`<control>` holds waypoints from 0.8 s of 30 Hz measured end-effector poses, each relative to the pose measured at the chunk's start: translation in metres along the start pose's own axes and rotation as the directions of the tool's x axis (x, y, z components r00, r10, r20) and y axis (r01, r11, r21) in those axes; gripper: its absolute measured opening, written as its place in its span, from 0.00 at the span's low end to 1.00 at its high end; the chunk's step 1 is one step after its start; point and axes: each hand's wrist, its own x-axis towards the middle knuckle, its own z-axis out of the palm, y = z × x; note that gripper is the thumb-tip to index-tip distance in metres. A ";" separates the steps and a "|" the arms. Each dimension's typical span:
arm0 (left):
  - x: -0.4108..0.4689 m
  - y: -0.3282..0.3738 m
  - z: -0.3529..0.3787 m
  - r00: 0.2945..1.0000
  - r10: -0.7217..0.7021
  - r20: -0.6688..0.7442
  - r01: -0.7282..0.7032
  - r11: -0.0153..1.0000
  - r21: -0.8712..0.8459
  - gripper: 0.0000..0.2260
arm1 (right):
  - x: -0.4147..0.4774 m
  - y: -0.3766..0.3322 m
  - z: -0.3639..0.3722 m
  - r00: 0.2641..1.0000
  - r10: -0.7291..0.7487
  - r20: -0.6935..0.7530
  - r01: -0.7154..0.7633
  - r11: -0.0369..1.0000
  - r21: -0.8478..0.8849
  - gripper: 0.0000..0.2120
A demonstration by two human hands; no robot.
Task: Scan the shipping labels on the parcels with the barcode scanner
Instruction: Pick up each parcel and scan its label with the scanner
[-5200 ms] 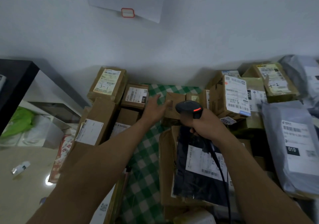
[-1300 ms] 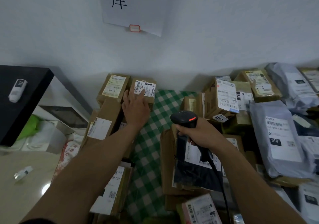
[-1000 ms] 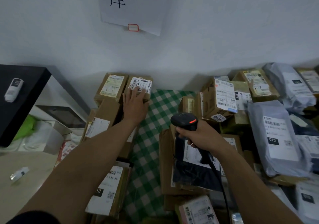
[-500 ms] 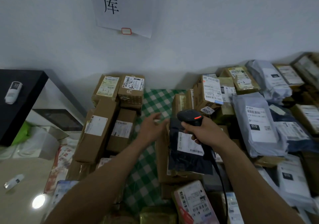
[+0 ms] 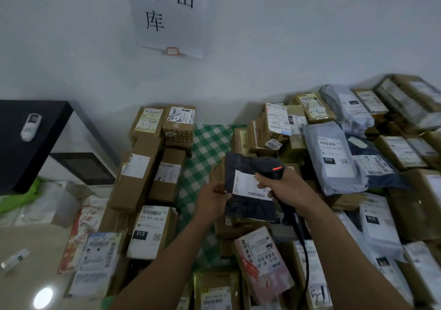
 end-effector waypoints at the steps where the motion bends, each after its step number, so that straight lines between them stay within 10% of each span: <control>1: -0.006 0.002 -0.004 1.000 0.018 -0.015 -0.019 0.998 -0.063 0.07 | -0.005 0.001 0.000 1.000 0.000 -0.008 0.000 1.000 0.002 0.08; 9: -0.062 -0.004 -0.032 0.993 0.001 -0.118 -0.063 0.849 -0.525 0.11 | -0.046 0.010 0.012 0.984 -0.071 -0.161 0.095 0.984 0.150 0.15; 24: -0.114 -0.009 -0.061 0.992 0.021 -0.125 -0.088 0.823 -0.561 0.10 | -0.097 0.002 0.025 0.915 -0.237 -0.327 0.257 0.966 0.019 0.21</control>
